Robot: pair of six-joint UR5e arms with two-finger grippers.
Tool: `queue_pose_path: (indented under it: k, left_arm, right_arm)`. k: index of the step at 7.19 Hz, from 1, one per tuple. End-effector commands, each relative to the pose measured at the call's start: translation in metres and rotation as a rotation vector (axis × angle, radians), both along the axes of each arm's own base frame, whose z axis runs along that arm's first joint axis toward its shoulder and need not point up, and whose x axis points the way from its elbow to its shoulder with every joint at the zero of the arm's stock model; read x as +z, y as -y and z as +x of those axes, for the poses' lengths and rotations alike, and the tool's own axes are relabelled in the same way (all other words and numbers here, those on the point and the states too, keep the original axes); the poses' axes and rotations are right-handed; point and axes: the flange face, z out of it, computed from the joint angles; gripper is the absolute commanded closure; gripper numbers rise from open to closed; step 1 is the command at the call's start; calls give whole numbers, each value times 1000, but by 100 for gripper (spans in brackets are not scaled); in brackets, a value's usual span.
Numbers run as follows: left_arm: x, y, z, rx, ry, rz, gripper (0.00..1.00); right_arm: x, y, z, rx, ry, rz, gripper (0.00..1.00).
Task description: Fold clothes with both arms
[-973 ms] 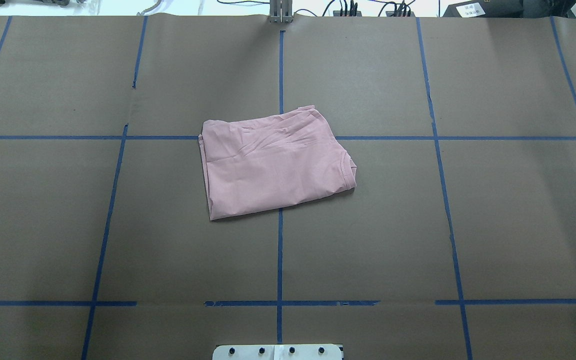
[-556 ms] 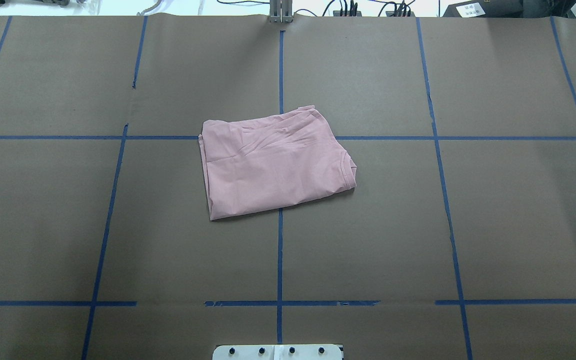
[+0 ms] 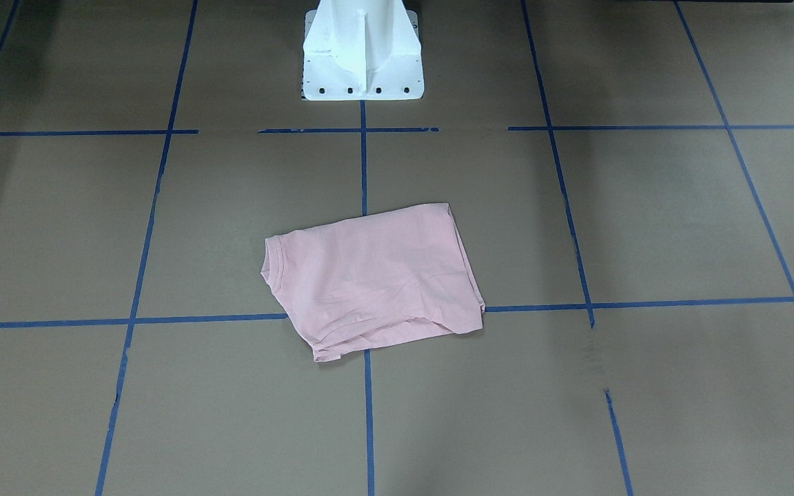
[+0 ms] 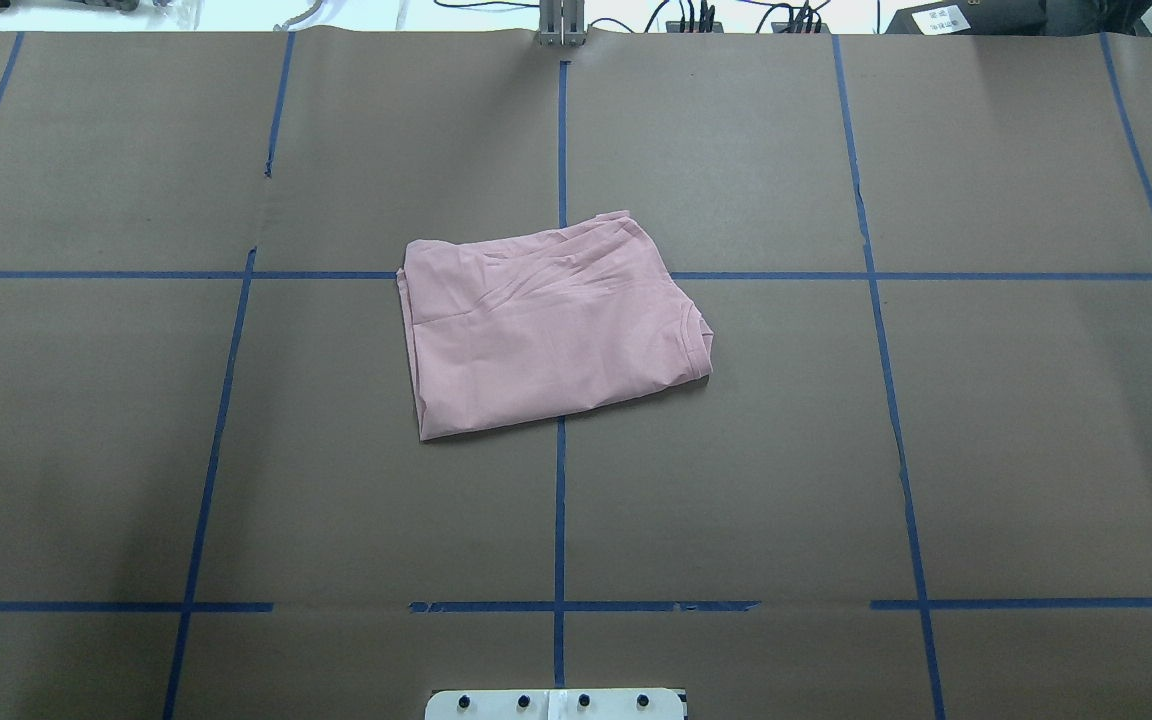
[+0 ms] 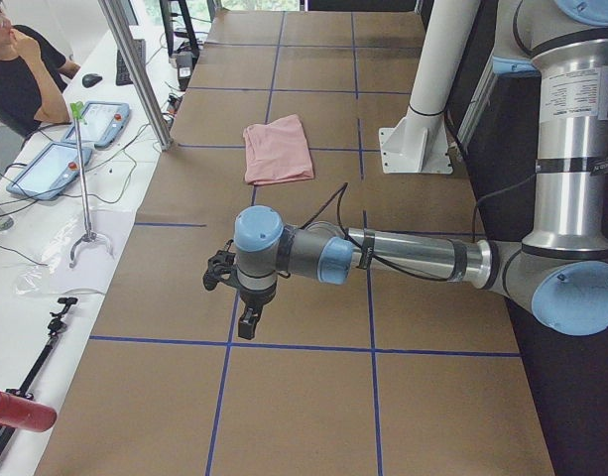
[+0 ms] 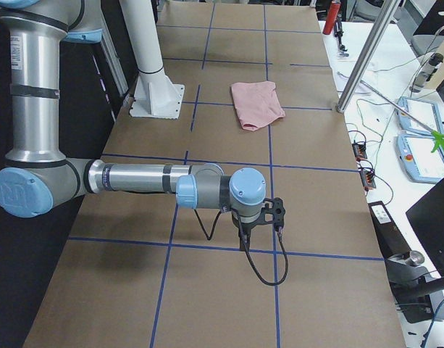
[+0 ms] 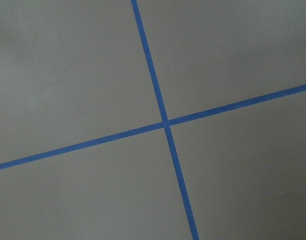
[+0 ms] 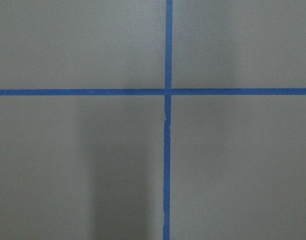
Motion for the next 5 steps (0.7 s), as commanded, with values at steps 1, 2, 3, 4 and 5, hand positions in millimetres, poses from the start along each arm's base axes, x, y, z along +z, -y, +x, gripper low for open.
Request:
queue_pose_path:
  k: [1,2,3,4,5]
  left_arm:
    - [12,-5,0,2,1,-61,0]
    - [24,-5,0,3,2,-83,0]
    - [34,-5,0,4,3,-102,0]
    - [35,-5,0,4,2,-104,0]
    - [37,-7,0,4,3,-108,0]
  right_arm:
    - [4,-4,-1,0,10,-10,0]
    - [7,-6,-1,0,15,-16,0]
    - [9,-9,-1,0,15,-20,0]
    - [11,-11,0,3,17,-25,0]
    - [11,-12,0,4,17,-28,0]
